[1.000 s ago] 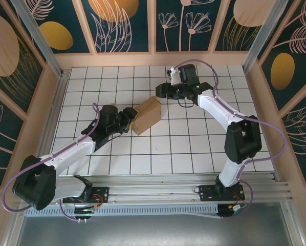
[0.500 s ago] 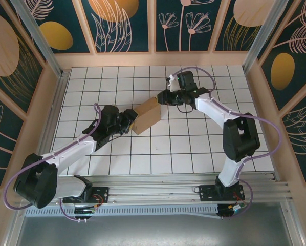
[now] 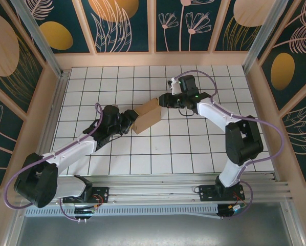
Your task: Fold the paper box
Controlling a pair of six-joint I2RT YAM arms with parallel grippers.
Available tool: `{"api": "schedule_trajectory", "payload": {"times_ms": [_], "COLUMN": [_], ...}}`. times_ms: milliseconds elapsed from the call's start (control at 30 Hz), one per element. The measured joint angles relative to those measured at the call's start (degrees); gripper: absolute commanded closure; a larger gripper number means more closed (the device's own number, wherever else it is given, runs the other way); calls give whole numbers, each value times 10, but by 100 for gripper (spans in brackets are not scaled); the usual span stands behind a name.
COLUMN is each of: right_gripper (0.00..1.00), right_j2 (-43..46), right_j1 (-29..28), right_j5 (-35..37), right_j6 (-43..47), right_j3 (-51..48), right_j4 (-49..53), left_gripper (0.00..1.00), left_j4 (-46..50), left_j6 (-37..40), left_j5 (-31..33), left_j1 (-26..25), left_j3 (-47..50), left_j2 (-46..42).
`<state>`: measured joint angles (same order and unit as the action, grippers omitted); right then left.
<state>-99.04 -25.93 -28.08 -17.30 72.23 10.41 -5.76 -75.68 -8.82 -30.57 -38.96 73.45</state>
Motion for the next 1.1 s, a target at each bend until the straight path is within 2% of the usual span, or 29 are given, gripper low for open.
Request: {"api": "schedule_trajectory", "payload": {"times_ms": [200,333,533,633,867,1000,1100], "right_gripper": [60,62,69,72,72,69,66], "right_j2": [5,5,6,33,182,275,326], "right_j1": [0,0,-16,-16,-38,-66,-75], "right_j5": [4,5,2,6,45,53,56], "right_j6": [0,0,2,0,-37,-74,-98], "right_j3": [5,14,5,-29,-180,-282,-323], "right_j4": [23,32,29,12,14,36,67], "left_gripper": [29,31,57,63,60,55,46], "left_j4": [48,56,31,11,10,32,58], "left_j6": [34,51,84,93,94,85,81], "left_j5": [49,69,38,-1,-49,-56,-56], "left_j1": [0,0,1,1,-26,-62,-73], "left_j3": [-5,-6,-13,-14,23,65,89], "left_j2": [-27,-43,-13,-6,-39,-62,-66]}}
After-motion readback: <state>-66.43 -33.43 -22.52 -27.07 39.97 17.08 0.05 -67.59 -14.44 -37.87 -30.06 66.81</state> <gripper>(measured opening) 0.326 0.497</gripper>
